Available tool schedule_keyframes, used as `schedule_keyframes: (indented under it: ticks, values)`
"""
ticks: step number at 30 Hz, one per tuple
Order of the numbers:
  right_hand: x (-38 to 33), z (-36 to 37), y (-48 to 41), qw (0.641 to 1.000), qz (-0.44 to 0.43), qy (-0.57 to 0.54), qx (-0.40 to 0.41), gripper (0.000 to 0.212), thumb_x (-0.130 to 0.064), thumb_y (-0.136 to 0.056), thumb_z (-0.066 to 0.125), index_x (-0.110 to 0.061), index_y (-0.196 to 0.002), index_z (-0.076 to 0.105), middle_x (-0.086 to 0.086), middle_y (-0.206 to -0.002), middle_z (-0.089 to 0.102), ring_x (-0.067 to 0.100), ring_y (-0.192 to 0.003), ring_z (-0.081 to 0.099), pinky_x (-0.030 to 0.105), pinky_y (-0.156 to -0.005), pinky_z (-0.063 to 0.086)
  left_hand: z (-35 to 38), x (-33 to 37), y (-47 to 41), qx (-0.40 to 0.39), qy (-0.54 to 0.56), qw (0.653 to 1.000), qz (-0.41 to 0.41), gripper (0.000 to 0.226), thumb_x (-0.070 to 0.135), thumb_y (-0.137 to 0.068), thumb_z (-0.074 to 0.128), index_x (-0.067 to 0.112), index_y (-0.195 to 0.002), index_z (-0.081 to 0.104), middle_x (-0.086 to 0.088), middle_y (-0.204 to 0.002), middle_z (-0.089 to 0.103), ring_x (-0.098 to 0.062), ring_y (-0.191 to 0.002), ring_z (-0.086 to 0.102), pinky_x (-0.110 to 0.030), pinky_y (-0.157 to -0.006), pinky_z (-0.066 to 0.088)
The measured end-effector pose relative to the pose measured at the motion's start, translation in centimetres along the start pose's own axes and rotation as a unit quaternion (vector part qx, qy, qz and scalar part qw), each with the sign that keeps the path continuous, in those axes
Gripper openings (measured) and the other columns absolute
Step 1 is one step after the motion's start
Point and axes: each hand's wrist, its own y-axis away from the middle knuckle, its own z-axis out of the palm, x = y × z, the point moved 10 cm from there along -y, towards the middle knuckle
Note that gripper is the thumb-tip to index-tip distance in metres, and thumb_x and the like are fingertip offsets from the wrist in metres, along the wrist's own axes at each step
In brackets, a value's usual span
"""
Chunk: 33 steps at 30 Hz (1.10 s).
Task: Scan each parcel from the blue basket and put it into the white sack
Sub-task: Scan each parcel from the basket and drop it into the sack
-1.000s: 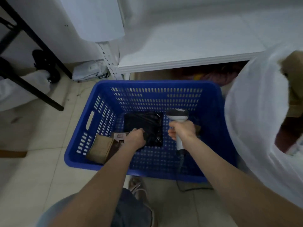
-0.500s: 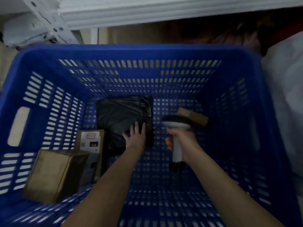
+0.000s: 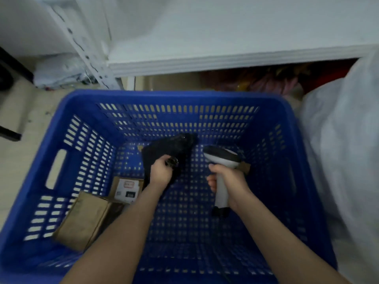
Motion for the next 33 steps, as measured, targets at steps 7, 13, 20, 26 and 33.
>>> schedule_keyframes:
  ticks: [7,13,20,26,33]
  values:
    - [-6.3,-1.9,11.2,0.990,-0.130,-0.052,-0.026,0.004,-0.005,-0.085,0.069,-0.006,-0.087,0.066,0.008,-0.074,0.064,0.016,-0.061,0.059,0.030,-0.060,0.050,-9.3,6.0,8.9,-0.005,0.375,0.924,-0.080,0.024,0.004,-0.100,0.041,0.007,-0.115,0.060,-0.015,-0.106,0.065,-0.028,-0.090,0.061,-0.041,-0.086,0.048]
    - [-7.1,-6.1,19.3,0.976,-0.211,-0.049,-0.014,0.017,0.000,-0.085,0.068,-0.014,-0.092,0.060,0.005,-0.084,0.061,0.024,-0.080,0.060,0.040,-0.072,0.053,-13.1,12.0,18.7,-0.129,0.488,0.860,-0.068,0.026,0.023,-0.102,0.043,0.007,-0.112,0.061,-0.015,-0.098,0.069,-0.029,-0.088,0.064,-0.041,-0.072,0.050]
    - [-7.6,-6.7,25.1,0.964,-0.250,-0.069,-0.058,0.017,-0.005,-0.081,0.071,-0.014,-0.095,0.066,0.012,-0.105,0.067,0.029,-0.098,0.062,0.046,-0.094,0.050,-16.2,15.1,26.8,-0.140,0.437,0.887,-0.046,0.030,0.019,-0.102,0.041,0.001,-0.093,0.063,-0.013,-0.073,0.072,-0.028,-0.082,0.063,-0.038,-0.072,0.050]
    - [-7.2,-6.4,27.2,0.960,-0.264,-0.074,-0.061,0.038,-0.004,-0.079,0.076,-0.002,-0.116,0.066,0.012,-0.110,0.070,0.026,-0.101,0.066,0.040,-0.093,0.052,-18.1,15.9,29.3,-0.080,0.371,0.924,-0.050,0.020,0.019,-0.097,0.053,0.005,-0.087,0.062,-0.011,-0.080,0.065,-0.025,-0.069,0.062,-0.032,-0.058,0.052]
    - [-8.8,-10.0,29.9,0.946,-0.308,-0.096,0.002,0.029,0.001,-0.083,0.068,-0.006,-0.111,0.064,0.005,-0.101,0.065,0.015,-0.083,0.060,0.030,-0.080,0.046,-21.8,15.4,30.7,0.050,0.324,0.944,0.018,0.023,0.027,-0.096,0.043,0.011,-0.099,0.059,-0.013,-0.094,0.063,-0.024,-0.080,0.057,-0.030,-0.069,0.046]
